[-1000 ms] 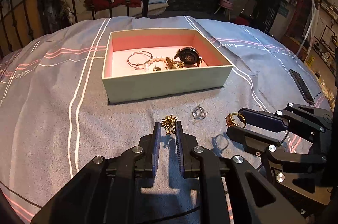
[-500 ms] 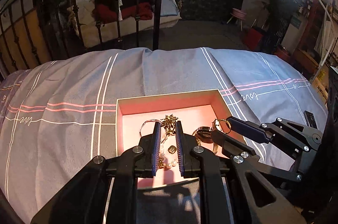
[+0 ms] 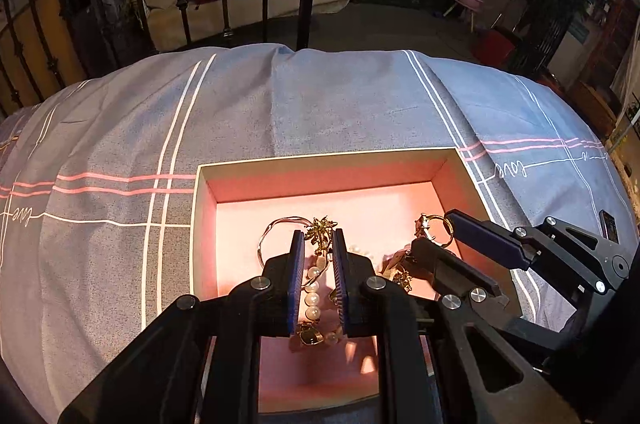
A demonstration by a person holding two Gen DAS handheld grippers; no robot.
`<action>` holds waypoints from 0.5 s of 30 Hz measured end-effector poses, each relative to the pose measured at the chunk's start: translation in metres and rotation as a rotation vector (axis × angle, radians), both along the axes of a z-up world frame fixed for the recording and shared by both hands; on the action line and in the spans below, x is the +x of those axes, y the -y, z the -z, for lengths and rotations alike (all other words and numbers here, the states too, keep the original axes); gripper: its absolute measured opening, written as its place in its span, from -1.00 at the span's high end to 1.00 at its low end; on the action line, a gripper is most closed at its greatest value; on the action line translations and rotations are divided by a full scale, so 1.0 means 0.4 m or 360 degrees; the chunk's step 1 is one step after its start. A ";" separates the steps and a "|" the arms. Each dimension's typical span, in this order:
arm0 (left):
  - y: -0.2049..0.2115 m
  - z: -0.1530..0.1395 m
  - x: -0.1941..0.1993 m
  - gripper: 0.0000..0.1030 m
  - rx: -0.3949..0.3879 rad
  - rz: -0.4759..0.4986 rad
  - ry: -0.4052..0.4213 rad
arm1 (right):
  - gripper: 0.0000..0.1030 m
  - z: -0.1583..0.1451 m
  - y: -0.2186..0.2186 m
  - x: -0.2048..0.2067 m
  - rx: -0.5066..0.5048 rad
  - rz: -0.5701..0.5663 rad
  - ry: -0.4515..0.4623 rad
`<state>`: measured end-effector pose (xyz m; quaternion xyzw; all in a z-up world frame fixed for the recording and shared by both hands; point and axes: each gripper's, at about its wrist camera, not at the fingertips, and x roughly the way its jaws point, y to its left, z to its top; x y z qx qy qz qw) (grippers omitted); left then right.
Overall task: Organize jewelry
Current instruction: 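Carry both pieces into the box and open both grippers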
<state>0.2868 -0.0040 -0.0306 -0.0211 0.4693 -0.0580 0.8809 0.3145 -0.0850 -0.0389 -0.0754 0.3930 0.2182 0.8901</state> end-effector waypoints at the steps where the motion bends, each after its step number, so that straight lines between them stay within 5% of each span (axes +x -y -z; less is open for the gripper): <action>1: -0.001 0.003 0.005 0.74 -0.0002 -0.0001 -0.0005 | 0.51 0.003 -0.001 0.003 -0.0006 -0.0002 -0.0005; 15: -0.006 0.043 0.025 0.74 0.0028 -0.0019 -0.0068 | 0.51 0.036 -0.036 0.017 -0.0120 -0.0037 -0.0026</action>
